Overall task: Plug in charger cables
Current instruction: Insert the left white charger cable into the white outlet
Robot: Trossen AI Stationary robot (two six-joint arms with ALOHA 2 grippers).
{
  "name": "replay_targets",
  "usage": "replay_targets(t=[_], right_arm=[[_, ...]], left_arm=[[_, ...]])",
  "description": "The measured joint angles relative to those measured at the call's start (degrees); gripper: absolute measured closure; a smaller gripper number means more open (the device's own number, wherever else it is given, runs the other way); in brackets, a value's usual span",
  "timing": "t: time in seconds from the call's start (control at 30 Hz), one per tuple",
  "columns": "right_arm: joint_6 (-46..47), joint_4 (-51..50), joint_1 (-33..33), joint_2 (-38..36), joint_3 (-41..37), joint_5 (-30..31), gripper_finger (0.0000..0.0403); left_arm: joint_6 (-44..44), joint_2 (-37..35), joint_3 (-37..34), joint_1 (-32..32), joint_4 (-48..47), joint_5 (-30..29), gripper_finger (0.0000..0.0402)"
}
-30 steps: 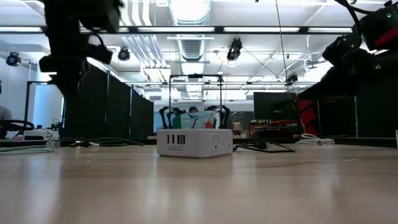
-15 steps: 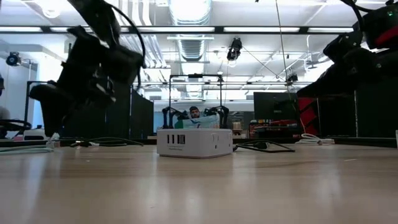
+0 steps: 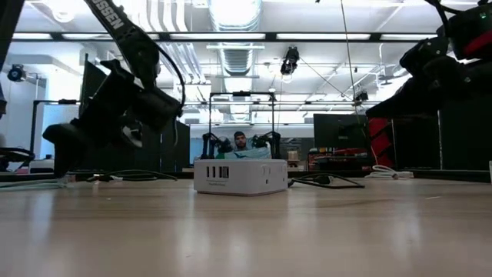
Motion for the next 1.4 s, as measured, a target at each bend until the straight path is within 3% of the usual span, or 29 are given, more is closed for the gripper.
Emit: replay_targets(t=[0.33, 0.6, 1.03, 1.27, 1.4], right_arm=[[2.0, -0.2, 0.0, 0.0, 0.0, -1.7, 0.0403], [1.7, -0.1, 0.0, 0.0, 0.0, -1.5, 0.0403], [1.0, 0.8, 0.0, 0.0, 0.0, -1.0, 0.0403], [3.7, 4.8, 0.0, 0.9, 0.0, -1.0, 0.0403], [5.1, 5.6, 0.0, 3.0, 0.0, -1.6, 0.0403]], left_arm=[[-1.4, 0.1, -3.2, -0.2, 5.2, 0.5, 0.0268], [-5.5, 0.0, -4.8, -0.2, 6.6, 0.1, 0.0381], [-9.8, -6.1, -3.8, -7.3, 18.0, -1.2, 0.0381], [-10.7, -13.2, -6.1, -15.4, 40.8, 6.1, 0.0381], [-13.7, -14.8, -8.6, -21.6, 52.1, 7.2, 0.0381]])
